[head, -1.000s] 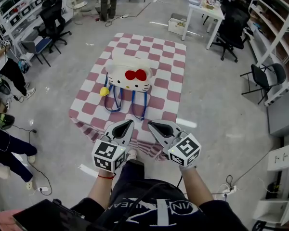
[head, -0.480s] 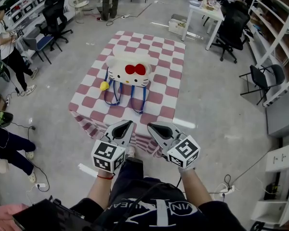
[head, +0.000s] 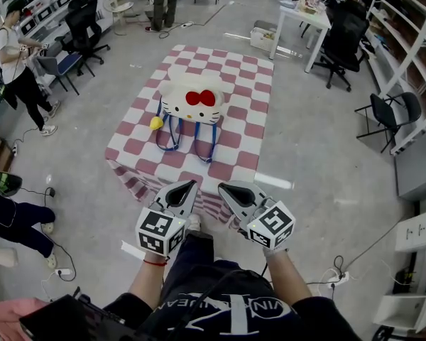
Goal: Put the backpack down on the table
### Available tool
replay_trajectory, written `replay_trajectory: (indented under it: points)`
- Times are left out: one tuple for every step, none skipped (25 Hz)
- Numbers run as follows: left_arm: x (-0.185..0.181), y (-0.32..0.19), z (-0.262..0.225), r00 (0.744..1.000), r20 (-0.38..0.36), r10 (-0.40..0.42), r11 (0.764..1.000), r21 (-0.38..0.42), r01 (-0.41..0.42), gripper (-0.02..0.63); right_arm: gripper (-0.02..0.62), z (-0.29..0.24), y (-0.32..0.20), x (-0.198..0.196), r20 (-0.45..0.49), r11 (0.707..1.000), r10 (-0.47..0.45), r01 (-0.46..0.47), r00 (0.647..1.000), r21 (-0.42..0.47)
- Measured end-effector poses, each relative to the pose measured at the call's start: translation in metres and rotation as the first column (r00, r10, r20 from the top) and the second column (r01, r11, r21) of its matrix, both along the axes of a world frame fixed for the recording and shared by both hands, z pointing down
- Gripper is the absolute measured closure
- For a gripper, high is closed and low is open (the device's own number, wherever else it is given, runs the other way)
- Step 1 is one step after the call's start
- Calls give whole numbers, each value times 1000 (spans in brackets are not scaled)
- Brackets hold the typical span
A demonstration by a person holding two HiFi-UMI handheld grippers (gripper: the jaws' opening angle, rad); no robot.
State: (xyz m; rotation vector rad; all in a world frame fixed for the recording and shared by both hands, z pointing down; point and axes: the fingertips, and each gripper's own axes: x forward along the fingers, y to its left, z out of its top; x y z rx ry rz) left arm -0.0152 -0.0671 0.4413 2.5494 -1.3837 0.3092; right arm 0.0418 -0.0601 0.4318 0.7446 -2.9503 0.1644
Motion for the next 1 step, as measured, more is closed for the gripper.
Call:
replay_trajectory:
  points:
    - [0, 2, 0, 1000, 0, -2, 1000, -1, 2, 600, 594, 0, 2, 0, 2, 1000, -1, 1, 1000, 0]
